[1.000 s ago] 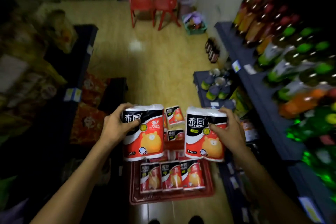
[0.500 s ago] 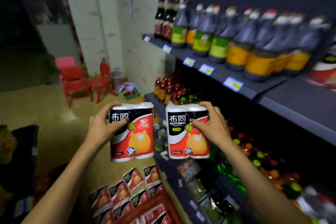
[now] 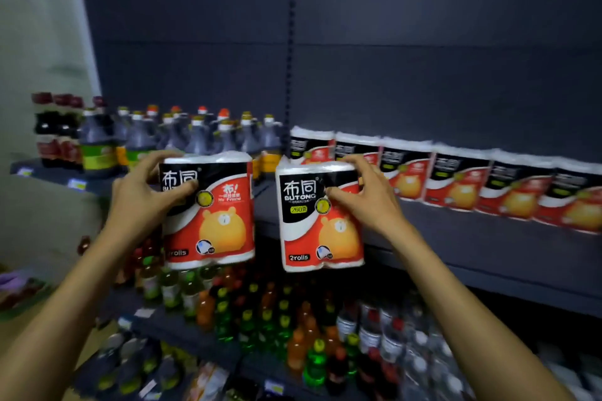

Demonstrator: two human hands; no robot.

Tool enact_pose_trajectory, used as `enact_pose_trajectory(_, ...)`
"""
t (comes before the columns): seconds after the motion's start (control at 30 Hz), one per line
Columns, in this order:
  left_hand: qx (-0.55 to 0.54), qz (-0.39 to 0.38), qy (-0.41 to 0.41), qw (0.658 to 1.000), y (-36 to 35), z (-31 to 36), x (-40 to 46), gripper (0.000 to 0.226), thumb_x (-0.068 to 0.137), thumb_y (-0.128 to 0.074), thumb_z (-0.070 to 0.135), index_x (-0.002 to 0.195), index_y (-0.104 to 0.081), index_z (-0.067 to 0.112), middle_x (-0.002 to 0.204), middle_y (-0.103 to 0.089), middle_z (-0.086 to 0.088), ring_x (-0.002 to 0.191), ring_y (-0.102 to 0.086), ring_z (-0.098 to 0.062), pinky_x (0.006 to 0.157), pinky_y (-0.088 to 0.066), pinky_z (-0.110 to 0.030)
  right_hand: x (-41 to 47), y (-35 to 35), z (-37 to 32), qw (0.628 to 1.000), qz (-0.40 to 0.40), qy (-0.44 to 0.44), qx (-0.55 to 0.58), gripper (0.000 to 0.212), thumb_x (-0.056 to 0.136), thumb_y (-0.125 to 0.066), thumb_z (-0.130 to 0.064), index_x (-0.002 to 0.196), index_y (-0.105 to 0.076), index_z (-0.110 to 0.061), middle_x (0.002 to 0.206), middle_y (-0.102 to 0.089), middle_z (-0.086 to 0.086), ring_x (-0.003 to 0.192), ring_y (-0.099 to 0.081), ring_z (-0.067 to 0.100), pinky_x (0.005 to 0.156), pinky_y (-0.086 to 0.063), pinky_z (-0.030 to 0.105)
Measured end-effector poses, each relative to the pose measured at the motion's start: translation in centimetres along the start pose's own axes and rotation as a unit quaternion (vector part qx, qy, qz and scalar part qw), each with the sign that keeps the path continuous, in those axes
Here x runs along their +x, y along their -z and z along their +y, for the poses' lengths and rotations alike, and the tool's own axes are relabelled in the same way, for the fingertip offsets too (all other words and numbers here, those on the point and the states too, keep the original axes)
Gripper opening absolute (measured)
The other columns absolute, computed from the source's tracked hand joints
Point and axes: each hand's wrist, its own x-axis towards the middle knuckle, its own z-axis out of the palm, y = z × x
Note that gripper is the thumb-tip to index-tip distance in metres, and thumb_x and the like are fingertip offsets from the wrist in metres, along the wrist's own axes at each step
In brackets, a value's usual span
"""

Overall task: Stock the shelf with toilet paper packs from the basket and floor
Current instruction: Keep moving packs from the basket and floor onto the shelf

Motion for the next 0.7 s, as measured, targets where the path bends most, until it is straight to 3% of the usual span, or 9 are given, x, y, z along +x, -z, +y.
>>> enact_pose_trajectory(0.07,-0.036,-0.029,-0.027,0.999,-4.3,3.4,1.2,0.042,0.076,-0.080,0.021,0.109,-0.060,0.038,0.099,-0.069,0.008,0.096,-0.066,-0.012,0.075,-0.055,-0.030,-0.7,5.2,2.8,0.999,0.037,-0.026,-0.022,0.054,0.073,-0.073,-0.047,0.120,-0.047,-0.044,0.127,-0.055,0.002,0.112,-0.055,0.023,0.089,-0.046,0.036)
enact_pose_trajectory(0.17,-0.085,-0.063,-0.057,0.993,-10.9,9.1,1.7,0.040,0.077,-0.079,0.018,0.104,-0.060,0.041,0.087,-0.069,0.020,0.082,-0.064,0.008,0.077,-0.057,-0.027,-2.3,12.5,7.1,0.993,0.083,-0.062,-0.055,0.057,0.071,-0.072,-0.051,0.121,-0.047,-0.042,0.127,-0.056,0.004,0.113,-0.055,0.025,0.090,-0.047,0.037)
enact_pose_trajectory(0.23,-0.101,-0.087,-0.073,0.988,-15.1,12.9,1.4,0.042,0.077,-0.080,0.020,0.107,-0.059,0.040,0.090,-0.066,0.023,0.080,-0.062,0.014,0.081,-0.056,-0.030,-3.7,17.2,9.9,0.988,0.108,-0.084,-0.067,0.060,0.069,-0.071,-0.054,0.122,-0.047,-0.040,0.127,-0.057,0.004,0.114,-0.055,0.024,0.090,-0.046,0.036)
enact_pose_trajectory(0.37,-0.130,-0.127,-0.101,0.978,-22.8,19.3,0.0,0.040,0.077,-0.080,0.022,0.108,-0.059,0.037,0.100,-0.065,0.020,0.092,-0.064,0.002,0.081,-0.055,-0.031,-6.4,25.4,14.9,0.977,0.146,-0.128,-0.093,0.059,0.071,-0.074,-0.050,0.123,-0.048,-0.037,0.127,-0.058,0.004,0.116,-0.054,0.024,0.090,-0.045,0.036)
enact_pose_trajectory(0.53,-0.148,-0.167,-0.110,0.968,-31.0,25.5,-2.3,0.042,0.077,-0.079,0.025,0.113,-0.058,0.034,0.103,-0.069,0.006,0.089,-0.067,-0.005,0.073,-0.058,-0.031,-9.2,33.4,19.7,0.966,0.167,-0.159,-0.120,0.057,0.074,-0.074,-0.048,0.124,-0.048,-0.040,0.121,-0.056,0.004,0.110,-0.055,0.026,0.092,-0.045,0.038)
enact_pose_trajectory(0.7,-0.154,-0.170,-0.114,0.967,-37.1,30.1,-4.5,0.044,0.079,-0.078,0.022,0.117,-0.058,0.029,0.100,-0.066,0.005,0.085,-0.060,0.005,0.059,-0.044,-0.002,-11.5,38.6,24.1,0.960,0.188,-0.174,-0.111,0.051,0.073,-0.075,-0.046,0.117,-0.050,-0.043,0.113,-0.057,0.002,0.106,-0.057,0.024,0.092,-0.048,0.042)
